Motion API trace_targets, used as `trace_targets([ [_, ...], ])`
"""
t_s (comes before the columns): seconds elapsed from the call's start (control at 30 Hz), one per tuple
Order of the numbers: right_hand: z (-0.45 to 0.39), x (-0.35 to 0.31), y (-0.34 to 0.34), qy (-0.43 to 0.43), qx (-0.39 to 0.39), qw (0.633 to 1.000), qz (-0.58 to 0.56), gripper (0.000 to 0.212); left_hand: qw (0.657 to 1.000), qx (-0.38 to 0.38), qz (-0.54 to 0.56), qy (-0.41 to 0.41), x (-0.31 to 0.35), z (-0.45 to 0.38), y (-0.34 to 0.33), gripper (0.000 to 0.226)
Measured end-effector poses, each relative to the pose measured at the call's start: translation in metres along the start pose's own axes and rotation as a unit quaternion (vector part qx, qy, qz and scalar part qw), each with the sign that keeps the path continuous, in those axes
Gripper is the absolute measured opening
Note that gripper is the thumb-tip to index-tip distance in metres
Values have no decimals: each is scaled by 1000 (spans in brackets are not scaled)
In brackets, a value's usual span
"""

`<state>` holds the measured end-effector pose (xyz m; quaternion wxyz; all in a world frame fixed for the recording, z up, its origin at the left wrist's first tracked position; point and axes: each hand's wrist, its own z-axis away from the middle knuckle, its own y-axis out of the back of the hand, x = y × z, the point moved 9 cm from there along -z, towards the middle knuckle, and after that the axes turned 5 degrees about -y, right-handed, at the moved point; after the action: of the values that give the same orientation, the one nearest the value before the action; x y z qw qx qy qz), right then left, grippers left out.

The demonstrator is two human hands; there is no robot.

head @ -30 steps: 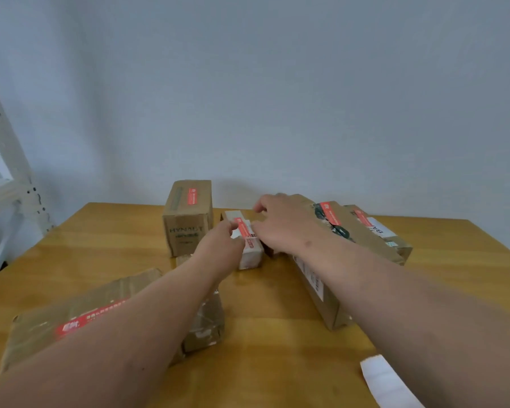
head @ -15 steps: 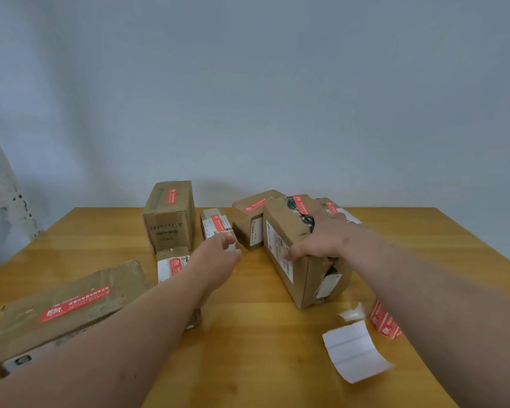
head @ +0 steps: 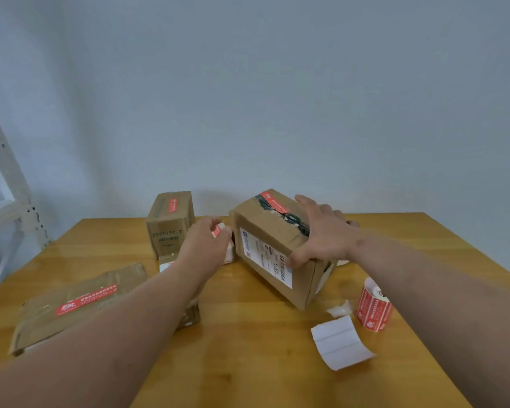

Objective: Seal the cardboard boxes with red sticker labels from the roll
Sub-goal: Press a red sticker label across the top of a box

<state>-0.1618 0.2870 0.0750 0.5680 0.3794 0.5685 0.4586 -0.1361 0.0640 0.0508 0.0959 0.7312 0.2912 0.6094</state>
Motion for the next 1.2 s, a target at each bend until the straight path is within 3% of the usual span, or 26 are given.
trace_targets([
  [0.1, 15, -11, -3, 43, -39, 998, 20, 135, 998, 51, 44, 1, 5, 3, 19, 46],
  [0.2, 31, -24, -10, 78, -88, 993, 4, 135, 998, 50, 29, -15, 11, 11, 31, 50],
  [0.4, 65, -52, -27, 128, -208, 969, -43, 125, 996, -76, -20, -49, 21, 45, 29, 41],
  [0.63, 82, -60, -55, 149, -247, 951, 111, 121, 972, -193, -125, -51, 1, 73, 20, 33],
  [0.73, 83, -60, -58, 113, -290, 950, 21, 103, 961, -194, -184, -68, 0, 72, 21, 34],
  [0.83, 75, -60, -59, 76, -272, 956, -76, 76, 948, -188, -244, -73, 1, 69, 20, 34],
  [0.97, 60, -60, -62, 59, -213, 966, -137, 55, 950, -178, -238, -91, 10, 67, 13, 34],
  [1.07, 53, -63, -62, 63, -175, 976, -117, 51, 953, -177, -220, -109, 18, 65, 4, 36],
  [1.2, 48, -63, -66, 50, -194, 975, -102, 55, 958, -183, -194, -105, 21, 61, -5, 36],
])
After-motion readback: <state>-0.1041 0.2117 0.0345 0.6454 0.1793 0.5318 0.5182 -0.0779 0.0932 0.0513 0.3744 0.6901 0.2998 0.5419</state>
